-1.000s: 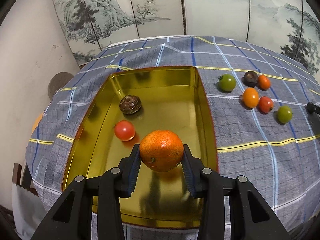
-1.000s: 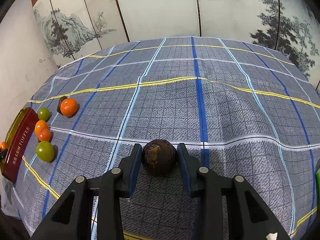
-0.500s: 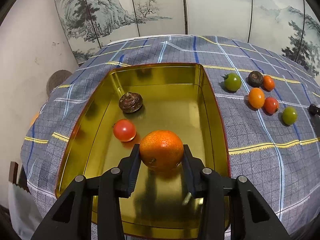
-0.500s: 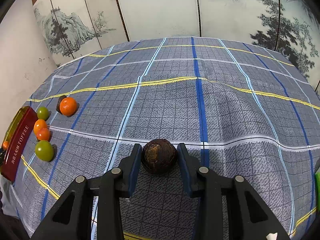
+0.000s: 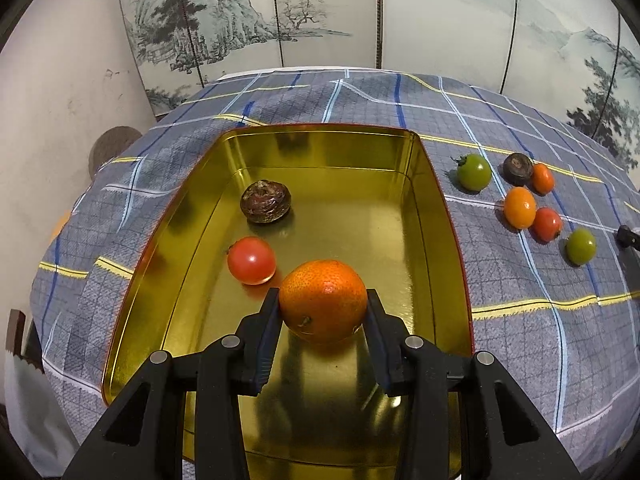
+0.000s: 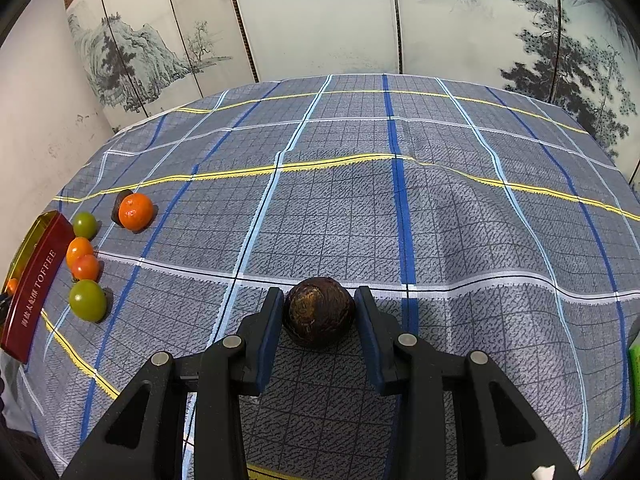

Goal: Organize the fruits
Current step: 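Lower the orange into the gold tin and open the left gripper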

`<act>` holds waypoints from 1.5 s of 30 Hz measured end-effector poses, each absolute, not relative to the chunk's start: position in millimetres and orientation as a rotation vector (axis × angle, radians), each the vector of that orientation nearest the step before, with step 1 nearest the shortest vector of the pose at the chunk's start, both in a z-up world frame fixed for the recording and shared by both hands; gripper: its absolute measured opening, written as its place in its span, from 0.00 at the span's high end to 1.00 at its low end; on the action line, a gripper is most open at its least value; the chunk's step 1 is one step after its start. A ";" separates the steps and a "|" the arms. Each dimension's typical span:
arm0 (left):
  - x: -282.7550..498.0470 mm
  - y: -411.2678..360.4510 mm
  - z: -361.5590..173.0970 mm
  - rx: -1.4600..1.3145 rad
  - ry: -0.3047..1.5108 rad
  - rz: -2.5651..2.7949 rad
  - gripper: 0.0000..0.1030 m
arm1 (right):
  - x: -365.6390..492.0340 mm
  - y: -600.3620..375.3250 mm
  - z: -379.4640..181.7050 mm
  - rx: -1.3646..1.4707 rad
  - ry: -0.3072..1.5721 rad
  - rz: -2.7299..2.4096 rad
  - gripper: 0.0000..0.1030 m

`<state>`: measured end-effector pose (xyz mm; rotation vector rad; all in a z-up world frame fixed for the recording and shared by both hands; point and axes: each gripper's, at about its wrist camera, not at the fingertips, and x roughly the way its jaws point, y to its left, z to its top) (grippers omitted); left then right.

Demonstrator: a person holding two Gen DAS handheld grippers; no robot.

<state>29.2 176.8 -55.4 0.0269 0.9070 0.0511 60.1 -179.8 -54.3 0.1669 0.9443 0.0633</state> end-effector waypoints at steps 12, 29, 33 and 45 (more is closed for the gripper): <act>45.7 192.0 -60.7 0.001 0.908 0.066 0.60 | 60.0 -179.4 -54.2 0.166 0.944 0.063 0.67; 45.8 188.7 -58.9 0.034 0.881 0.062 0.59 | 60.2 -177.3 -55.8 0.141 0.948 0.052 0.67; 43.6 188.6 -60.1 0.036 0.891 0.072 0.59 | 59.5 -177.5 -56.3 0.125 0.950 0.045 0.67; 31.1 194.9 -47.2 -0.015 0.843 0.043 0.26 | 59.5 -176.0 -55.3 0.108 0.953 0.041 0.67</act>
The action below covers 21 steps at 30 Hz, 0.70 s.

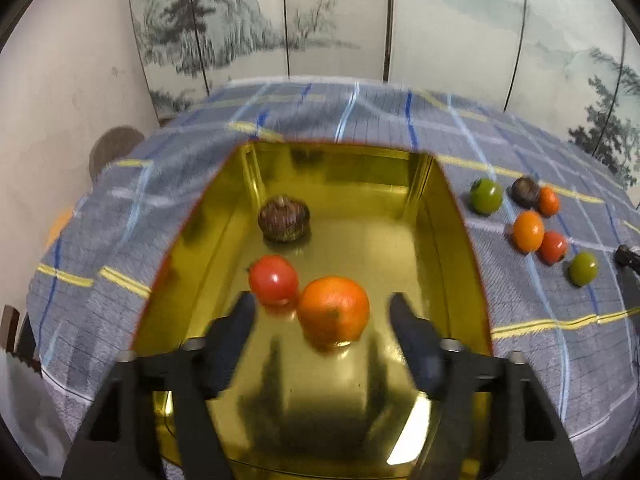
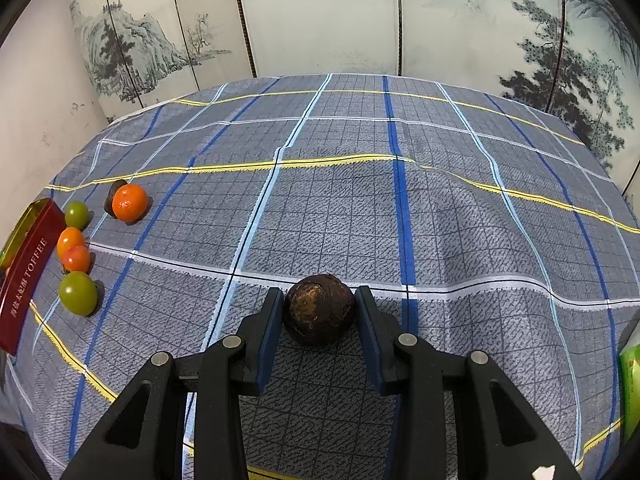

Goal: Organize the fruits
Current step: 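Lower the orange into the gold tin and open the left gripper, then carry the dark brown fruit into the gold tin and open the right gripper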

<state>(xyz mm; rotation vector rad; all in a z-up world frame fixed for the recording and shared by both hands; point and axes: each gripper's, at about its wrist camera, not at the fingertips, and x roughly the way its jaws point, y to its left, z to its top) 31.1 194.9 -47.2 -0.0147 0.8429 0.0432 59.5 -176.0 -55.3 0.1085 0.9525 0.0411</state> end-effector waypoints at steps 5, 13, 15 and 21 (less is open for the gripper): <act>24.5 194.6 -34.5 -0.008 0.798 0.030 0.19 | 59.9 -174.4 -54.8 0.107 0.953 0.041 0.67; 4.0 201.4 -27.7 -0.117 0.791 0.008 0.19 | 59.9 -179.3 -53.6 0.153 0.945 0.057 0.68; -0.1 198.8 -25.1 -0.110 0.783 0.007 0.19 | 58.5 -183.7 -53.2 0.175 0.941 0.059 0.69; -15.0 190.1 -12.3 -0.057 0.749 0.008 0.19 | 47.9 -187.1 -48.8 0.181 0.923 0.050 0.69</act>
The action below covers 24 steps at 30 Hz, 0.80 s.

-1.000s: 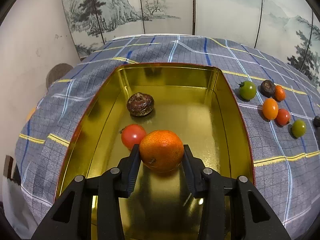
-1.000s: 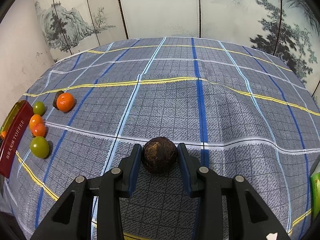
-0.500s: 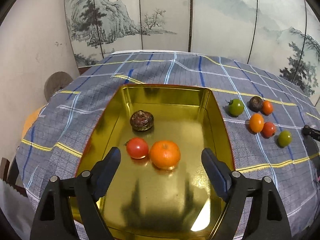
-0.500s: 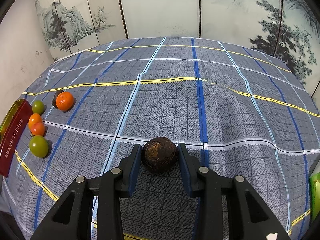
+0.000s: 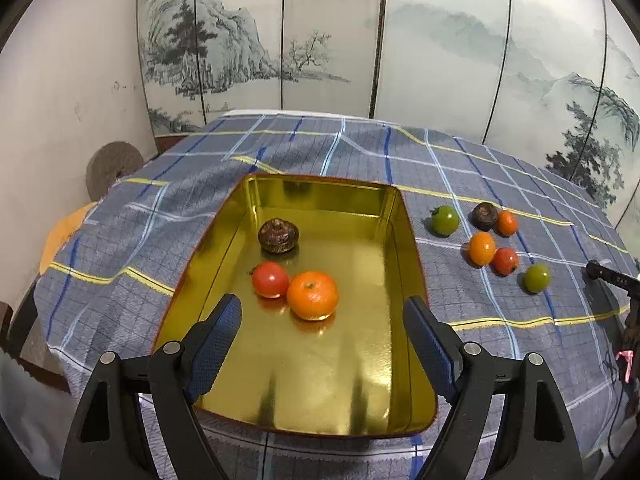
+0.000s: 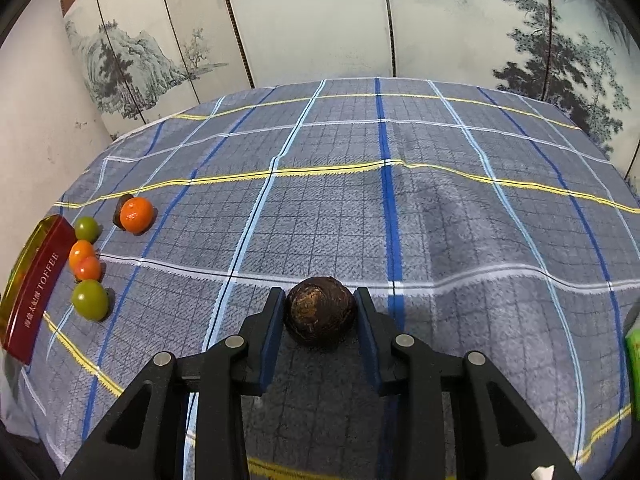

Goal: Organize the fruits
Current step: 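Carry the dark brown fruit into the gold tin and open the right gripper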

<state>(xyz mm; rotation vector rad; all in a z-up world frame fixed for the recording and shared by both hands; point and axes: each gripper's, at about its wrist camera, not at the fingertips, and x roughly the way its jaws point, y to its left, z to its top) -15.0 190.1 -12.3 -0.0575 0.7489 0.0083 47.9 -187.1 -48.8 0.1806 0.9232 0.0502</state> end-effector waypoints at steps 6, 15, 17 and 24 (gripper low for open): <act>-23.7 187.0 0.0 -0.047 0.716 0.026 0.19 | 28.6 -182.0 -31.4 0.231 0.886 0.102 0.69; -42.2 201.9 12.6 -0.042 0.672 0.085 0.19 | 30.1 -87.6 13.5 0.177 0.840 0.348 0.69; -44.8 204.5 12.4 -0.036 0.670 0.096 0.19 | 35.6 -55.0 24.3 0.163 0.828 0.427 0.69; -50.0 212.2 8.4 -0.015 0.673 0.140 0.19 | 69.1 59.7 45.7 0.121 0.824 0.673 0.69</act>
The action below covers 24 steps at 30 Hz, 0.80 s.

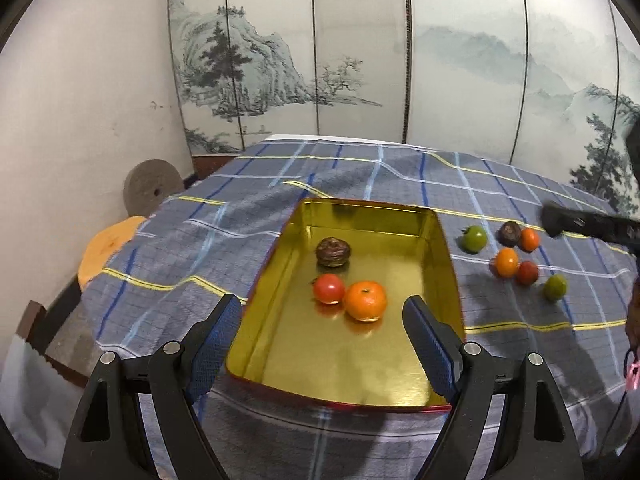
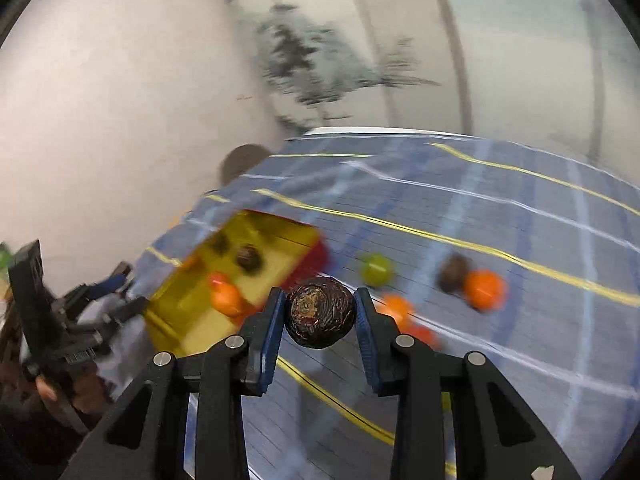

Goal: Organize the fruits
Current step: 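Carry the dark brown fruit into the gold tin and open the right gripper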

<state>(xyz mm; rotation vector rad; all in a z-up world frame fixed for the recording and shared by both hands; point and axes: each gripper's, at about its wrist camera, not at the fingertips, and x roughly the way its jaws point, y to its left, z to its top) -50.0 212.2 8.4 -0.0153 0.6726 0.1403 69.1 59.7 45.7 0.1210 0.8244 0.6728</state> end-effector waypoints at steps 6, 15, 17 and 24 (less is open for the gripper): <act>-49.9 218.6 5.6 -0.013 0.680 0.148 0.19 | 97.8 143.0 28.9 0.039 0.903 0.769 0.69; -46.0 223.7 -1.6 0.016 0.696 0.173 0.19 | 121.2 197.4 -2.6 -0.022 0.991 0.796 0.69; -45.2 224.5 -3.8 0.019 0.700 0.181 0.19 | 123.0 203.6 -4.5 -0.032 0.996 0.796 0.69; -42.9 224.0 -9.0 0.031 0.707 0.192 0.19 | 134.3 222.1 -13.1 -0.062 1.014 0.785 0.68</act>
